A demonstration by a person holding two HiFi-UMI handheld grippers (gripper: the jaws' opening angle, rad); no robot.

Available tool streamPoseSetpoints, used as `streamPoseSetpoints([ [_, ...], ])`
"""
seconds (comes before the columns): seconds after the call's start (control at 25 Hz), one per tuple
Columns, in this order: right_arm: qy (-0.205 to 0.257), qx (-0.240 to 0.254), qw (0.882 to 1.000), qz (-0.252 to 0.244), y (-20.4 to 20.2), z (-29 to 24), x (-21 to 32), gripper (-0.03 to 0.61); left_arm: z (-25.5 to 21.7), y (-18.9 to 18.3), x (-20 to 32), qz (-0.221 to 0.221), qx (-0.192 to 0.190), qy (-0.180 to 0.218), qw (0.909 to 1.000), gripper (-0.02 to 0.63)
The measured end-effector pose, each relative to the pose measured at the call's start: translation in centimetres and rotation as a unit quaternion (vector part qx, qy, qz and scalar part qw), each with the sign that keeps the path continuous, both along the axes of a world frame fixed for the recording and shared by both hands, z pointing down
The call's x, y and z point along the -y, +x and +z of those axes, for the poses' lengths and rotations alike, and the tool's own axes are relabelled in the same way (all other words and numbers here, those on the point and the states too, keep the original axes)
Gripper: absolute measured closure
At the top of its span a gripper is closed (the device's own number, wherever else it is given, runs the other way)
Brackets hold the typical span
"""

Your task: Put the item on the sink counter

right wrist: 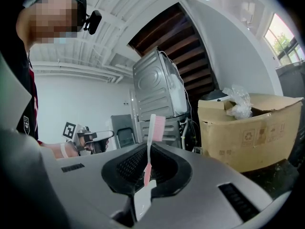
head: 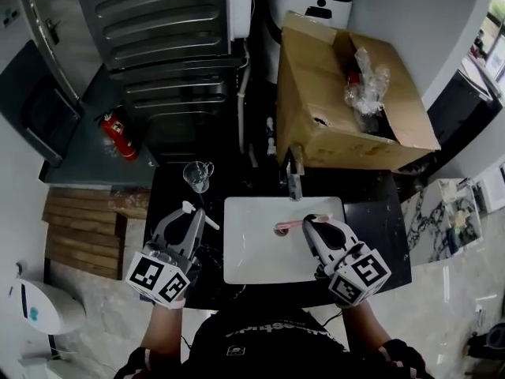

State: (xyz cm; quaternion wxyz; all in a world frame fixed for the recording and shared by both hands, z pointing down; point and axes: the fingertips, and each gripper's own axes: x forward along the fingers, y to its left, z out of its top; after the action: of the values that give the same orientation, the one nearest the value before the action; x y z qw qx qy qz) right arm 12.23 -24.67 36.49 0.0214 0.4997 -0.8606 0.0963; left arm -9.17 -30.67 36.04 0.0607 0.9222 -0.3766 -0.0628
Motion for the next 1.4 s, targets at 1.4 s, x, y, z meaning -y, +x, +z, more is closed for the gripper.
streamPoseSetpoints([
  [1.4,-0.058,-0.002,0.998,-0.023,0.8,3.9,1.8,0.528,15.1,-8.0,20.7,-0.196,-0.124,-0.063,0.9707,0.591],
])
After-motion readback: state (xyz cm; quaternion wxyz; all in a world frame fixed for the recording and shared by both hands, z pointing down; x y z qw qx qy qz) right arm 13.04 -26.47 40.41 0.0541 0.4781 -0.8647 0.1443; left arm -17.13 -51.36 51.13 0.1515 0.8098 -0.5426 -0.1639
